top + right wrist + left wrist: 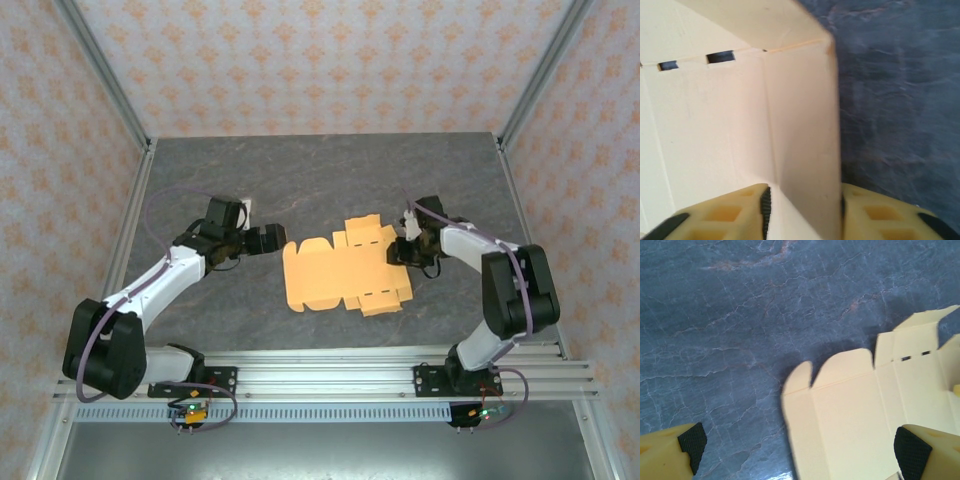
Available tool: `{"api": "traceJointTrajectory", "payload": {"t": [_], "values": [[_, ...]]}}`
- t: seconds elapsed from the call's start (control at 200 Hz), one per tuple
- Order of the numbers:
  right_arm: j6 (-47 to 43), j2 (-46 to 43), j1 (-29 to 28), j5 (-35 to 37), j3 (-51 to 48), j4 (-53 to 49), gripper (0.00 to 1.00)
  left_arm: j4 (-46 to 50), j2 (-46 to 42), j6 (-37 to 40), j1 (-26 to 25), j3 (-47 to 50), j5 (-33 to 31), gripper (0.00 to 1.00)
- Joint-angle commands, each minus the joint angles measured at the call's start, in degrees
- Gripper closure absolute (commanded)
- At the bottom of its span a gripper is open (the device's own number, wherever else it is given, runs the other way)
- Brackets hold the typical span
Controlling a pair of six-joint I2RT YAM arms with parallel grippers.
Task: Fold the paper box
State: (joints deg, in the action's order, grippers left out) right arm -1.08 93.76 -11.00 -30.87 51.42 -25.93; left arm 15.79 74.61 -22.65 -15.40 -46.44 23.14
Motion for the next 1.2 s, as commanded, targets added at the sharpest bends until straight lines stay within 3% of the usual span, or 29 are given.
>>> {"api": "traceJointTrajectory", "payload": {"t": [0.0,0.14,0.365,0.706,0.881,1.191], "values": [[-0.24,1.81,-0.6,-4.07,3.39,-0.55,0.7,-1.54,-0.01,-0.28,-0.55,0.48,0.58,0.0],[-3.0,1.48,-0.77,-2.27,5.85,-1.41,0.84,-2.55,1.4,-0.21,-0.51,-0.09,1.94,0.0],[-11.46,-4.25,-2.34,4.1,11.69,-3.6,0.87,-3.65,2.12,0.49,-0.55,-3.48,4.96,0.0],[-43.96,-5.36,-8.01,13.47,27.99,-20.67,0.88,-13.38,1.06,2.99,-1.94,-4.08,8.26,0.0],[-58.31,-4.36,-13.04,14.02,30.2,-26.3,0.87,-11.2,4.01,5.18,-5.62,-5.87,9.49,0.0],[-62.9,-3.54,-14.75,6.83,32.46,-26.17,0.88,-15.77,5.94,9.02,-10.52,-3.74,11.68,0.06]]}}
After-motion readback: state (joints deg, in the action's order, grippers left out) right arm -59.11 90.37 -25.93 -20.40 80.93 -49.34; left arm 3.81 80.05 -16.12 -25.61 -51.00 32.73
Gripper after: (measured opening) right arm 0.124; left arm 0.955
